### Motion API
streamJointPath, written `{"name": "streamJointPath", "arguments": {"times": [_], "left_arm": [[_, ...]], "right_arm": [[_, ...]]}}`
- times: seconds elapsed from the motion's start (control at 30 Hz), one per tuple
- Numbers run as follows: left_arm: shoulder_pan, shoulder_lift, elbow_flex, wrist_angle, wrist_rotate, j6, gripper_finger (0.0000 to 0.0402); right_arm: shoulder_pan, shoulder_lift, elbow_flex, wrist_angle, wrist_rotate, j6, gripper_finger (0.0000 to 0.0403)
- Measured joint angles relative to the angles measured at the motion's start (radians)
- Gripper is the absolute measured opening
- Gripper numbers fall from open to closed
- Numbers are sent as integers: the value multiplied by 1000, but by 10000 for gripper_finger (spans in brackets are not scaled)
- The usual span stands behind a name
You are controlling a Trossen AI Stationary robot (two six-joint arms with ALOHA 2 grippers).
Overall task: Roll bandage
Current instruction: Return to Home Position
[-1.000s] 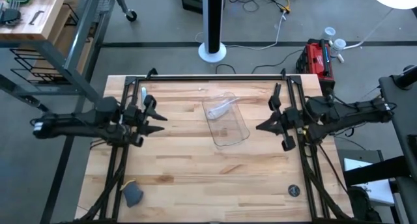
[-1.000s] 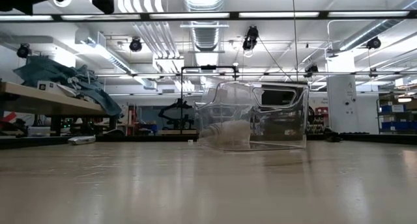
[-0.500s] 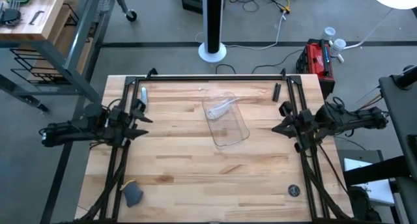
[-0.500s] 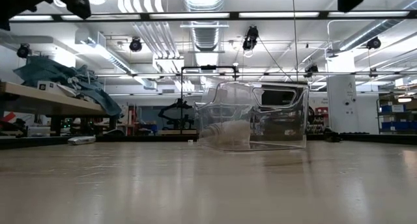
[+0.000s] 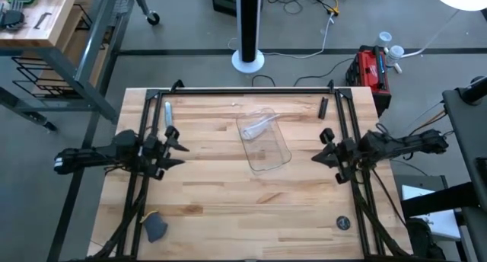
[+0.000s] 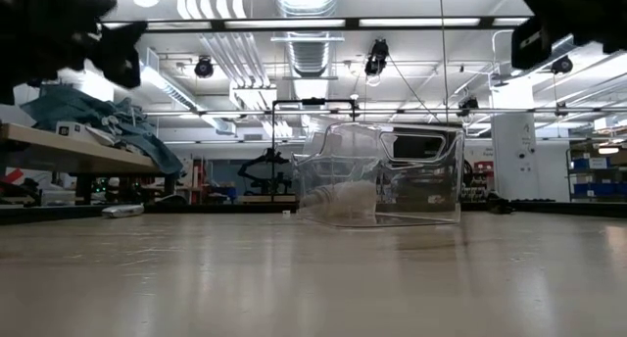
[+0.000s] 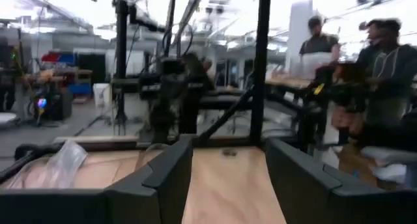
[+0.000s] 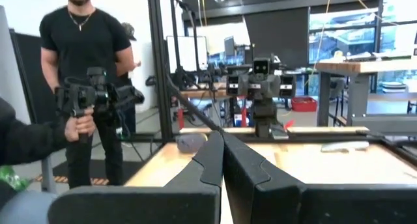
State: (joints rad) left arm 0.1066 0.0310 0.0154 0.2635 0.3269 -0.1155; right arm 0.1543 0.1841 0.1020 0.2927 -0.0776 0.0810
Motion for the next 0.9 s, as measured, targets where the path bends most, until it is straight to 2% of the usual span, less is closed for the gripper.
{"name": "streamJointPath", "arguments": {"times": [0.3,0.5,0.9], "left_arm": [[0,37,-5,-96,4,152,166],[0,74,-5,-83,4,158,153],[0,91,-5,-60,4,159,139]], "right_arm": [[-1,1,-87,69,7,-75,2],[-1,-2,-88,121,9,-83,2],[-1,0,-89,107,27,-82,2]]}}
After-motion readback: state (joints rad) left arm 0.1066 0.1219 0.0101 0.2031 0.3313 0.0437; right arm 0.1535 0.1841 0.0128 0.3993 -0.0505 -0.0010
